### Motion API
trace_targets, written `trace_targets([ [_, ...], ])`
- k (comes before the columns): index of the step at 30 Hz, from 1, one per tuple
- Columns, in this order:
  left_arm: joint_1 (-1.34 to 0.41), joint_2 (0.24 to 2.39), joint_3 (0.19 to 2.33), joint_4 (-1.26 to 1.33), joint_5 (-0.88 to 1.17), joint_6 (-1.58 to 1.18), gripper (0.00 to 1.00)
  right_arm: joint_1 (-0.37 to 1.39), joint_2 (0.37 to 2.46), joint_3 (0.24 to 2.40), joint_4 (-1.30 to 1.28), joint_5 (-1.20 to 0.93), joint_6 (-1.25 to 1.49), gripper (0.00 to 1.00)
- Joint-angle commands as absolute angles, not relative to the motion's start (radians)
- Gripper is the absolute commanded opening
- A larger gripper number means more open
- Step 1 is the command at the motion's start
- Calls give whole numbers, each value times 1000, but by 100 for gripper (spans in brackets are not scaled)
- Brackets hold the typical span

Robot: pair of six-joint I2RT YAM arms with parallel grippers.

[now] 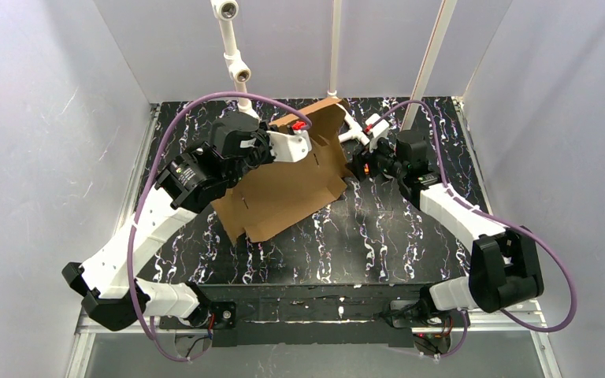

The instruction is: Fold the paper box

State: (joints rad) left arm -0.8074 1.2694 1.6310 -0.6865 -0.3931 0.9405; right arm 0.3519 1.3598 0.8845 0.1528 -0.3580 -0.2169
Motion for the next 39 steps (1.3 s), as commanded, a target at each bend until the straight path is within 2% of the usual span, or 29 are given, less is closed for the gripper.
trace_targets([
  [1,-810,1239,1624,-706,-374,921,0,344,1397,859,391,-414,-144,73],
  [7,-812,1232,1620,-705,-363,909,0,345,1477,853,575,-473,-39,72],
  [13,-813,1223,1624,-704,-347,888,0,345,1592,936,562,-406,-15,70],
  [20,-814,1203,1645,-715,-305,839,0,345,1660,990,619,-390,53,63],
  [26,-814,1198,1665,-734,-269,783,0,346,1712,1061,606,-387,80,43],
  [30,-815,1194,1679,-752,-264,756,0,348,1724,1104,548,-385,85,6],
  [31,-815,1193,1681,-755,-265,748,0,348,1713,1100,539,-379,82,1],
  [39,-815,1198,1760,-845,-188,569,0,348,1530,902,654,-352,126,1],
])
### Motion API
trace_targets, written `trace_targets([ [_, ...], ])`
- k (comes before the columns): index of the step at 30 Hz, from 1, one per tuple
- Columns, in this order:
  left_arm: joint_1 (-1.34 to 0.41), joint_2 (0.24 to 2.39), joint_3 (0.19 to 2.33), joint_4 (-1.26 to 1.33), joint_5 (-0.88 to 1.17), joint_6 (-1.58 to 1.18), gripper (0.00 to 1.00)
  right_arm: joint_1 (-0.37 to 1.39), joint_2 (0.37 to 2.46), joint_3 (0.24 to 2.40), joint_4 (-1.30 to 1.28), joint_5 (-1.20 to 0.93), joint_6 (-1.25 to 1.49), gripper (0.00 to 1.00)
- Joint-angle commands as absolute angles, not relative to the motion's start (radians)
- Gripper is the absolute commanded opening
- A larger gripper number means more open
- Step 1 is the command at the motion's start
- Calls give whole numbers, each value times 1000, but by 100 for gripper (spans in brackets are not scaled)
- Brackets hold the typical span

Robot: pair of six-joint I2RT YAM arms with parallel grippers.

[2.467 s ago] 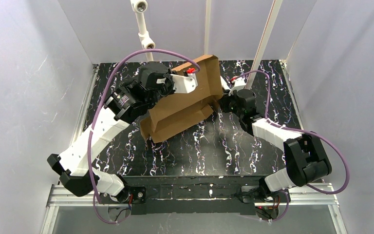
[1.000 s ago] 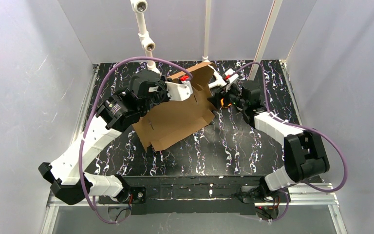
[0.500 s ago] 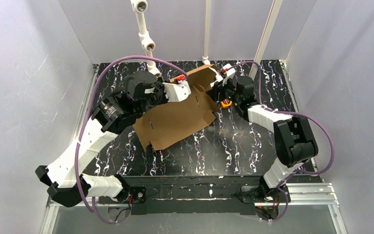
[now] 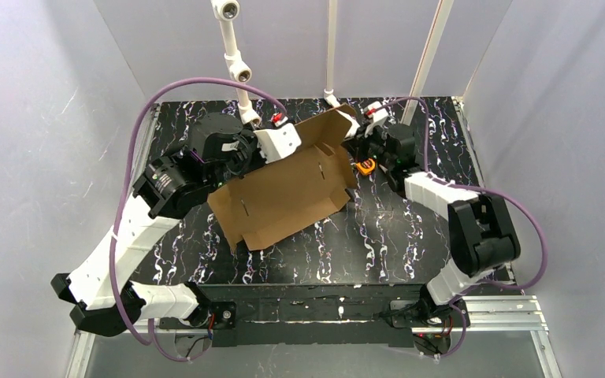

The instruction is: Fold the paper box

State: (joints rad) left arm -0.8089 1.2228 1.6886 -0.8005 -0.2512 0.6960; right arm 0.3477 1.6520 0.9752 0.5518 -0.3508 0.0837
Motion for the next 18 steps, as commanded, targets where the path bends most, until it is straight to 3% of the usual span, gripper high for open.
trace_targets([
  [1,-815,1199,1769,-858,-177,541,0,348,1513,875,670,-359,136,1],
  [18,-813,1142,1745,-933,41,69,0,346,1380,644,768,-453,98,1],
])
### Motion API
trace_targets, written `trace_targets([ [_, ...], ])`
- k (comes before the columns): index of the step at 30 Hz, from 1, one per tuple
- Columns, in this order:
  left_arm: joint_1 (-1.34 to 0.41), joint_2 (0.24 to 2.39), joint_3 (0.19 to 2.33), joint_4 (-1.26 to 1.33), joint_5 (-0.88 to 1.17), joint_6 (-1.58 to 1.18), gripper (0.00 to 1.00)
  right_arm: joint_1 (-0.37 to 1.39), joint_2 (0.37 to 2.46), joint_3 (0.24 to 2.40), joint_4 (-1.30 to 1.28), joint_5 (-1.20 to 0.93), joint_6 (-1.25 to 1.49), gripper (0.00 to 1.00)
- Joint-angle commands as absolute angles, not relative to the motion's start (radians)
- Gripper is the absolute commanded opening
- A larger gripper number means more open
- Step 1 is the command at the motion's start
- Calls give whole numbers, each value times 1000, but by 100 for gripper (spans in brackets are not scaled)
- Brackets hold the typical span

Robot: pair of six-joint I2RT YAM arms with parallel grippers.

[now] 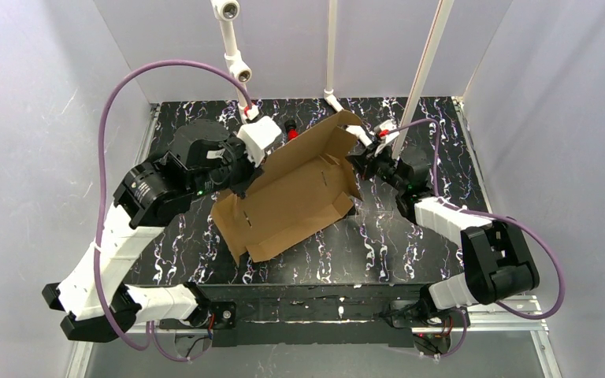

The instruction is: Fold the paper box

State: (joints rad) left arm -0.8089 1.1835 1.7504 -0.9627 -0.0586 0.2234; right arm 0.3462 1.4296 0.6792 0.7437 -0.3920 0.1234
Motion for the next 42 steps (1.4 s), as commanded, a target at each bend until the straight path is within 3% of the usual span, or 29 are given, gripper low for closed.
trace_targets([
  [1,-813,1140,1744,-932,52,52,0,343,1375,637,765,-458,98,1],
  [8,-779,1125,1738,-964,19,-8,0,315,1343,624,714,-498,100,1],
  [28,-645,1118,1738,-908,201,-161,0,284,1312,608,672,-496,58,1],
  [35,-622,1217,1900,-934,92,20,0,291,1374,683,816,-446,155,1],
  [42,-611,1361,2094,-961,175,18,0,300,1416,744,900,-392,189,1],
])
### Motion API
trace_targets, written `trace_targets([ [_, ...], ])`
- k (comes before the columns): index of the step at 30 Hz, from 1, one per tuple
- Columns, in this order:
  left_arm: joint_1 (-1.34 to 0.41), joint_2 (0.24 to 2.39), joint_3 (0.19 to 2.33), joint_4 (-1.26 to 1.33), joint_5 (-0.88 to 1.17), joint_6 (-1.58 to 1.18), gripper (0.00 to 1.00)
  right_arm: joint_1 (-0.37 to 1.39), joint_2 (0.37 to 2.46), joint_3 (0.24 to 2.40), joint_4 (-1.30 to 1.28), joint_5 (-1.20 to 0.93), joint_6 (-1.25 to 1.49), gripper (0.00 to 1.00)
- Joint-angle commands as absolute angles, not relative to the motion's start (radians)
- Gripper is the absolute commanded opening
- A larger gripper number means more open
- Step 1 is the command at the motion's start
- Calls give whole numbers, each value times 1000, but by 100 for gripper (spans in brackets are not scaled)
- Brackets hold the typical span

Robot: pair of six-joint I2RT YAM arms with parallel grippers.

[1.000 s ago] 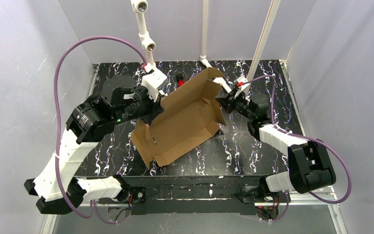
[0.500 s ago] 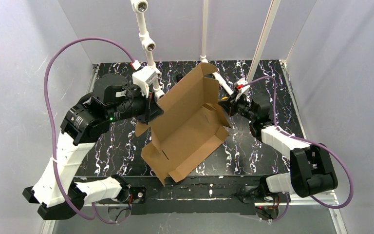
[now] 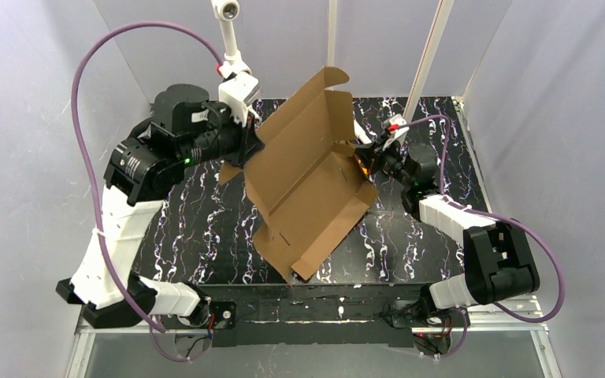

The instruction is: Fold the paper box

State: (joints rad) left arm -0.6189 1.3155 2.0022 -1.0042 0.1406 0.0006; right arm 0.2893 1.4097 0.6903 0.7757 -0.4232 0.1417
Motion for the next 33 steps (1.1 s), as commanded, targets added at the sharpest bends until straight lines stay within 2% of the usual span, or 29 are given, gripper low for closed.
trace_targets([
  [1,-610,1368,2092,-964,184,9,0,300,1416,740,912,-379,190,1],
  [8,-573,1342,1961,-922,237,-115,0,301,1408,650,1001,-335,235,1],
  [21,-557,1246,1740,-886,197,-113,0,299,1359,564,992,-366,241,1],
  [33,-558,1267,1784,-946,290,-113,0,299,1332,547,945,-444,241,1],
])
